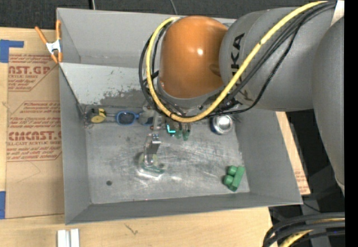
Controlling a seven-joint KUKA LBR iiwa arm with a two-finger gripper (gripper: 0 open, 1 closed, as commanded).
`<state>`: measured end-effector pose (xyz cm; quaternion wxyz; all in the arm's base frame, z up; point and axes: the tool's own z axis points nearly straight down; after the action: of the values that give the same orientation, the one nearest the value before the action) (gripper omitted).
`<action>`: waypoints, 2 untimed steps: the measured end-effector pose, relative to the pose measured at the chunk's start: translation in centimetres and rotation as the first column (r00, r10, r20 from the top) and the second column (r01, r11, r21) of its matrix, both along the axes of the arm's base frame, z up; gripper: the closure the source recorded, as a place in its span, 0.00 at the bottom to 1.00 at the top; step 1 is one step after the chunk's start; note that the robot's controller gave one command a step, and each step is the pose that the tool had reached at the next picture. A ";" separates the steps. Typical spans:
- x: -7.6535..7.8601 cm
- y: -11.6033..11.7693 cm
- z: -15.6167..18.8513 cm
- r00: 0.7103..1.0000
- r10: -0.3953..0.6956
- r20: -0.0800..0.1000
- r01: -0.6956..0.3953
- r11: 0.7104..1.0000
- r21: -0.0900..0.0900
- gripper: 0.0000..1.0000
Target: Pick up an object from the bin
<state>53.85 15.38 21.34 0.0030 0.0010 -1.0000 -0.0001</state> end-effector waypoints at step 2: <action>-3.1 -5.9 -13.4 0.997 -0.066 0.030 0.066 0.998 0.020 0.00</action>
Offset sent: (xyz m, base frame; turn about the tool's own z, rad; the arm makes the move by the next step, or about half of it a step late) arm -0.0537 -0.0263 -0.1088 0.0487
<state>50.72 9.46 7.91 -0.0123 -0.0321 -0.9994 -0.0098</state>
